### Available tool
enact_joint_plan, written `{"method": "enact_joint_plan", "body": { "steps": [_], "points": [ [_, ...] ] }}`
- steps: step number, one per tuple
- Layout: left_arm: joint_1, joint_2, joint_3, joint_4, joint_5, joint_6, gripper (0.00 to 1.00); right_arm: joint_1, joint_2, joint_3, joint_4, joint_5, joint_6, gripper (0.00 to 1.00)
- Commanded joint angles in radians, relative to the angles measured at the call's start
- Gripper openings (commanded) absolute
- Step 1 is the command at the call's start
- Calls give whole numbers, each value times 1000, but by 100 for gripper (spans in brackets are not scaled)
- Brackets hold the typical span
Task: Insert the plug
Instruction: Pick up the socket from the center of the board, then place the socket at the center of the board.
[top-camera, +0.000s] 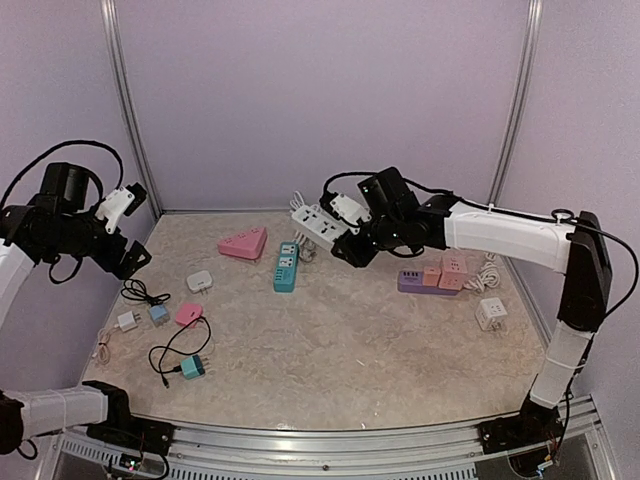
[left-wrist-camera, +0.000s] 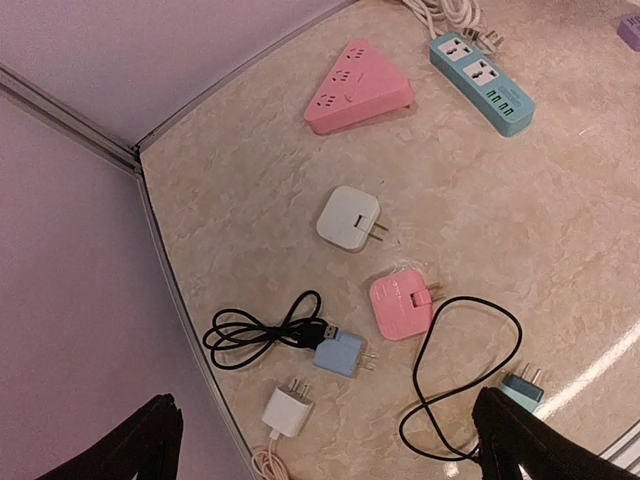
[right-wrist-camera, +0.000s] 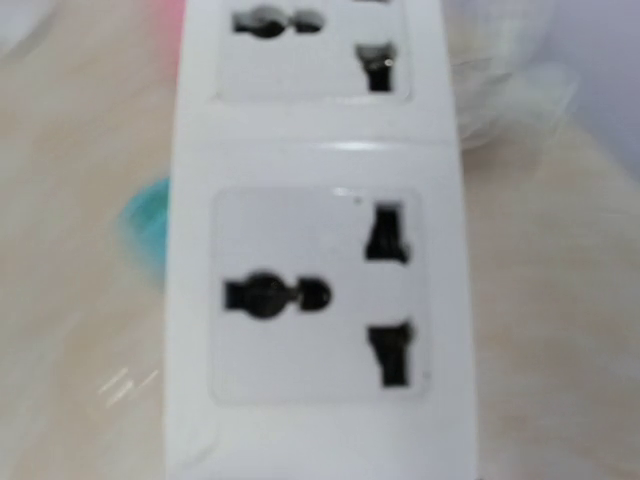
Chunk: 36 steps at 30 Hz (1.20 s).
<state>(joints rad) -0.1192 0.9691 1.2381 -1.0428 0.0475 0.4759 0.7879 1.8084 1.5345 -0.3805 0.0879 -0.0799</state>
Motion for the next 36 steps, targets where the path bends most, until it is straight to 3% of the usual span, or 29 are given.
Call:
{"method": "enact_joint_plan", "body": {
  "steps": [1, 9, 20, 22, 24, 28, 29, 30, 36],
  "points": [
    [9, -9, -10, 3, 15, -3, 99, 80, -52, -141, -68, -228, -226, 0],
    [9, -13, -13, 2, 20, -4, 99, 205, -110, -430, -103, -251, -351, 0],
    [10, -16, -14, -3, 16, -4, 99, 220, -46, -543, -103, -168, -421, 2],
    [11, -17, -15, -3, 15, -3, 99, 220, -48, -557, -89, -150, -429, 22],
    [12, -15, -16, -3, 15, -2, 99, 220, -57, -566, -78, -122, -436, 49],
    [16, -12, -16, -3, 19, -2, 99, 221, -100, -569, -20, -18, -425, 70],
    [16, -11, -15, -3, 21, -2, 99, 220, -117, -572, 1, 4, -419, 90],
    [17, -10, -15, -3, 21, -3, 99, 220, -138, -572, 18, 20, -416, 98],
    [20, -10, -25, -1, 23, 2, 99, 218, -288, -526, 27, 45, -328, 100]
  ]
}}
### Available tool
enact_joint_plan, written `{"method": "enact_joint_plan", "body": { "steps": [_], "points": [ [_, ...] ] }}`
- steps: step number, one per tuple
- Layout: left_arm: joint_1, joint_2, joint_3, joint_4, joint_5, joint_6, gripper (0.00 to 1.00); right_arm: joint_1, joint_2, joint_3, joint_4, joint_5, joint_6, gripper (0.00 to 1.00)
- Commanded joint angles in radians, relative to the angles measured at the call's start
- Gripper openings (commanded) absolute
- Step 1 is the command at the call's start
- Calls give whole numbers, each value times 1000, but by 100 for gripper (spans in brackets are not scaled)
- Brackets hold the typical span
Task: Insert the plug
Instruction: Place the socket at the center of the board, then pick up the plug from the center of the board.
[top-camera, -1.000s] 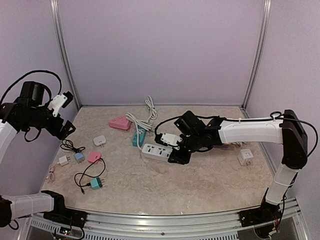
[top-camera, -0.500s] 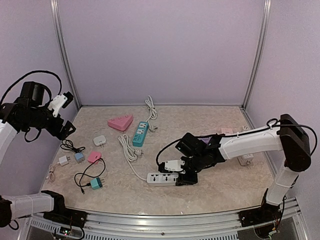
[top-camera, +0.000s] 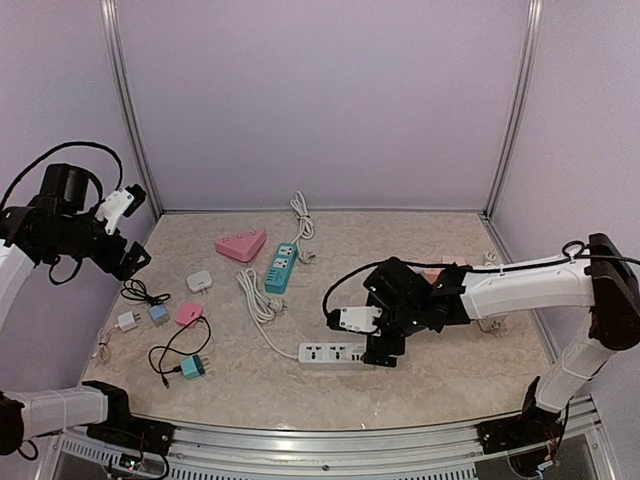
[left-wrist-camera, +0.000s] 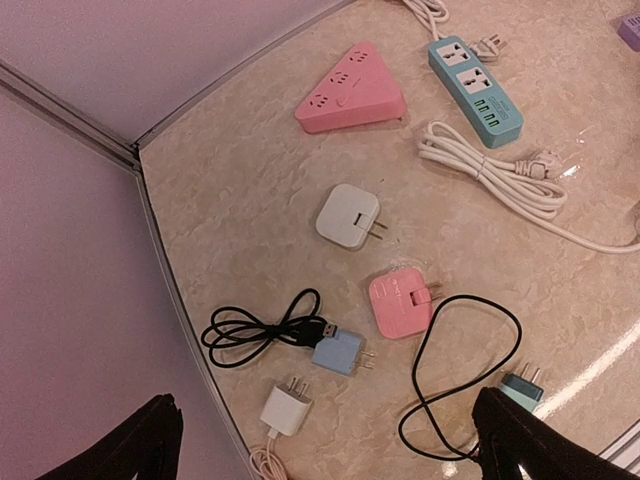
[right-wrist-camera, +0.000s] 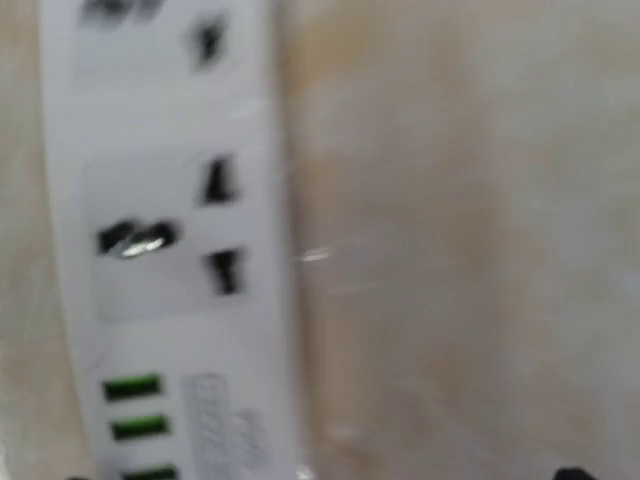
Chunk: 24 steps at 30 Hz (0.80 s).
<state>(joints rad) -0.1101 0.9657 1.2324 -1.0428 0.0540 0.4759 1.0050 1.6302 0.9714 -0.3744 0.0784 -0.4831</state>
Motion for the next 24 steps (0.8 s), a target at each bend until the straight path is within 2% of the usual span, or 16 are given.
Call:
{"method": "enact_joint_plan", "body": {
  "steps": [1, 3, 4, 7, 9, 13, 18, 21, 24],
  "points": [
    [10, -8, -23, 1, 17, 3, 99, -2, -131, 54, 16, 94, 129, 100],
    [10, -10, -26, 5, 17, 4, 99, -38, -151, 119, -28, 261, 292, 100],
    [10, -12, -27, 6, 18, 4, 99, -80, -144, 172, -116, 354, 404, 100],
    [10, -17, -30, 5, 28, 6, 99, -250, -106, 322, -461, 401, 780, 98],
    [10, -21, -30, 4, 35, 6, 99, -328, -120, 312, -585, 398, 909, 97],
    [4, -31, -36, 3, 37, 10, 99, -447, -218, 188, -625, 391, 979, 99],
    [-2, -42, -37, 1, 39, 13, 99, -654, -298, 48, -567, 250, 943, 100],
    [-7, -48, -38, -1, 40, 15, 99, -768, -267, -5, -494, 155, 898, 100],
    [-10, -54, -38, -4, 42, 14, 99, -833, -196, -5, -456, 103, 868, 100]
  ]
}}
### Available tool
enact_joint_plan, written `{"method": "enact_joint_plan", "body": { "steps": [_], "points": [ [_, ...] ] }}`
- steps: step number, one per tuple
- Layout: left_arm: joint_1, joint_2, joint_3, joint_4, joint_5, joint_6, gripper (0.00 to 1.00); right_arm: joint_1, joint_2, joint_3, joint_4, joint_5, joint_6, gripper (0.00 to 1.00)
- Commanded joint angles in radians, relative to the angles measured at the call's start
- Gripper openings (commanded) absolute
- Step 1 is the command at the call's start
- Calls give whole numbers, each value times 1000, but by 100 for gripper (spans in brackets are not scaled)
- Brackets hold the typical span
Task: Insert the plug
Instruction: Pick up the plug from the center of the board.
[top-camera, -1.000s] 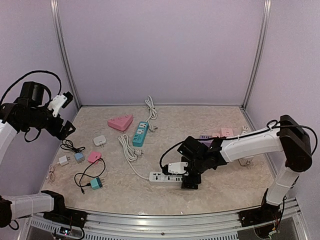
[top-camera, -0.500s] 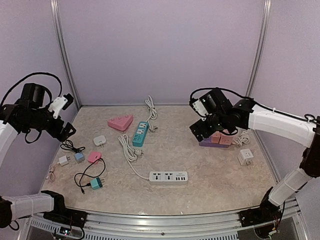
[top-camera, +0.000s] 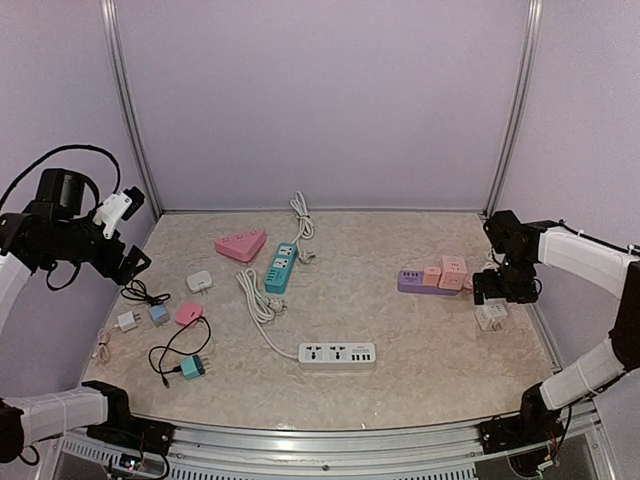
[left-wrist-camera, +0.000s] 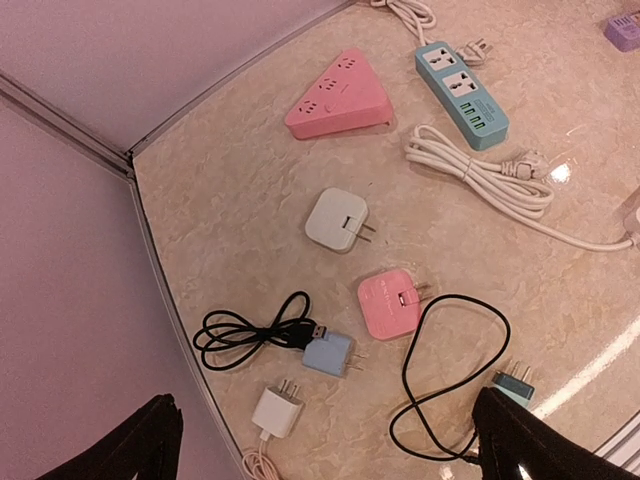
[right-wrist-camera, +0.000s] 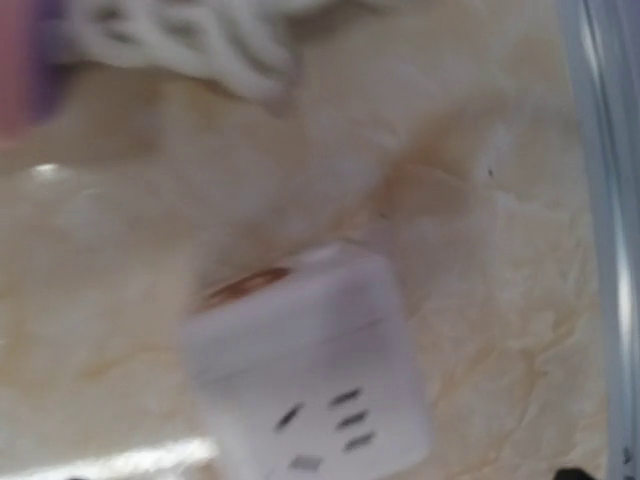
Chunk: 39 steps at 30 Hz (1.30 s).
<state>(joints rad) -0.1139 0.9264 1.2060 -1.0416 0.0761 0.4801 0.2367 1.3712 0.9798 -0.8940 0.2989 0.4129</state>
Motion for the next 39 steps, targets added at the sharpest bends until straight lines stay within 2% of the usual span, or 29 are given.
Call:
{"method": "enact_joint_plan", "body": {
  "steps": [1, 9, 14, 18, 21, 23, 27, 32, 33, 35, 39],
  "points": [
    [-7, -16, -10, -5, 20, 11, 99, -77, 84, -12, 75, -127, -36, 100],
    [-10, -27, -13, -10, 23, 17, 99, -144, 192, -20, 147, -148, -90, 99],
    [-12, -27, -13, -14, 20, 18, 99, -151, 230, -30, 168, -173, -107, 90],
    [-12, -32, -13, -15, 19, 18, 99, -150, 232, -48, 174, -166, -107, 76],
    [-12, -28, -10, -15, 20, 18, 99, -151, 222, -56, 166, -164, -100, 46],
    [-12, -26, -8, -15, 21, 18, 99, -151, 194, -61, 159, -160, -92, 31],
    [-12, -24, -1, -17, 23, 15, 99, -146, 93, -63, 135, -150, -63, 13],
    [-13, -19, 10, -19, 23, 12, 99, -95, -103, -14, 75, -124, 28, 0],
    [-14, -16, 17, -22, 23, 12, 99, -71, -136, 14, 52, -106, 51, 0],
    [-17, -10, 33, -25, 23, 10, 99, 9, -191, 83, 6, -45, 106, 0],
    [-44, 13, 102, -39, 10, 15, 99, 248, -226, 249, -22, 121, 237, 0]
  ]
}}
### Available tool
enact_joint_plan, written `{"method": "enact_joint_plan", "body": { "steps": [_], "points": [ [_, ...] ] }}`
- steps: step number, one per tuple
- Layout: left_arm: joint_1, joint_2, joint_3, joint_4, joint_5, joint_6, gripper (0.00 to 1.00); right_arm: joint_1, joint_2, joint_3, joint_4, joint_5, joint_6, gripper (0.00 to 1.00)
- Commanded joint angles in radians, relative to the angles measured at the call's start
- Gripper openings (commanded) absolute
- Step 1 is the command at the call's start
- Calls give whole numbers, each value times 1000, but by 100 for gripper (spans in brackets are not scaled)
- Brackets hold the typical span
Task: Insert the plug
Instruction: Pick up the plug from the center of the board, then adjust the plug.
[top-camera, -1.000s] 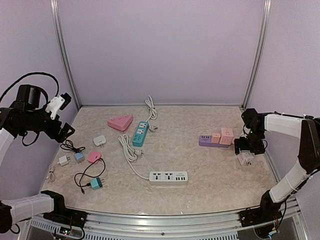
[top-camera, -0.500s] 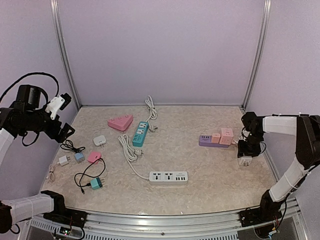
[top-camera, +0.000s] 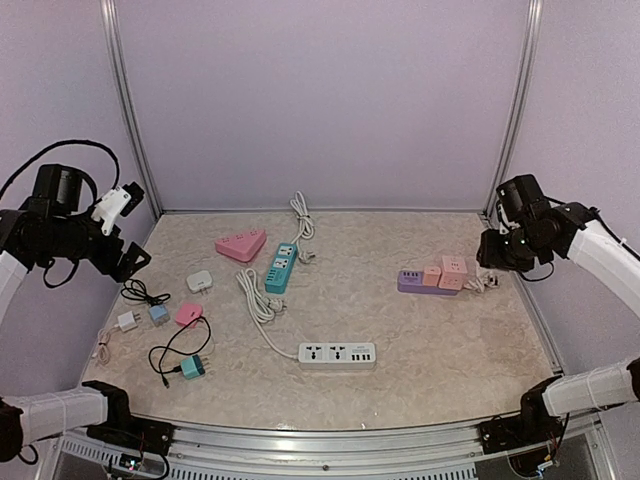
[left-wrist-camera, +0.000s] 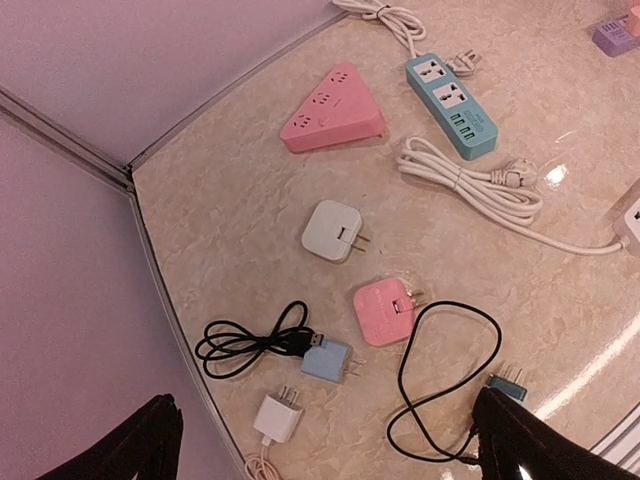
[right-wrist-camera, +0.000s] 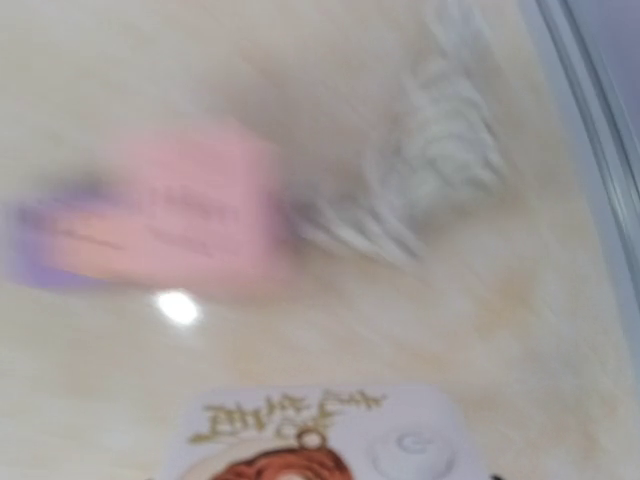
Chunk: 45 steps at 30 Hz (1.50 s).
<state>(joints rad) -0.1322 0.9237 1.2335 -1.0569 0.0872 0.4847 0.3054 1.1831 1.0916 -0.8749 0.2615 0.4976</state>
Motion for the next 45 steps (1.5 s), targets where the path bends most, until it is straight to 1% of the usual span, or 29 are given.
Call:
{"method": "enact_joint_plan", "body": {
  "steps": [1, 4, 7, 10, 14, 15, 17, 21, 26, 31, 35, 41, 45],
  "points": [
    [-39, 30, 99, -28, -9, 10, 99, 240, -32, 180, -21, 199, 180, 0],
    [-93, 66, 205, -31, -41, -11, 99, 427, 14, 273, 113, 306, 221, 0],
    [-179, 118, 325, -11, -62, -51, 99, 581, 102, 341, 345, 359, 191, 0],
    [-296, 165, 413, 39, -96, -103, 99, 711, 223, 423, 610, 371, 139, 0],
    [-489, 232, 514, 88, -195, -133, 99, 847, 348, 468, 1009, 432, 47, 0],
    [-529, 256, 542, 100, -206, -140, 99, 869, 376, 485, 1085, 437, 37, 0],
    [-599, 286, 576, 123, -217, -153, 99, 892, 431, 526, 1177, 415, 67, 0],
    [-690, 329, 618, 165, -244, -153, 99, 907, 517, 581, 1256, 339, 203, 0],
    [-720, 342, 652, 179, -243, -125, 99, 908, 570, 563, 1396, 294, 380, 0],
    [-764, 347, 649, 192, -235, -88, 99, 907, 623, 582, 1493, 265, 461, 0],
    [-791, 371, 647, 215, -254, -62, 99, 907, 678, 637, 1504, 214, 520, 0],
    [-794, 377, 616, 247, -270, -39, 99, 908, 695, 645, 1525, 163, 554, 0],
    [-794, 377, 567, 277, -308, 14, 99, 911, 708, 636, 1577, 113, 605, 0]
  ]
}}
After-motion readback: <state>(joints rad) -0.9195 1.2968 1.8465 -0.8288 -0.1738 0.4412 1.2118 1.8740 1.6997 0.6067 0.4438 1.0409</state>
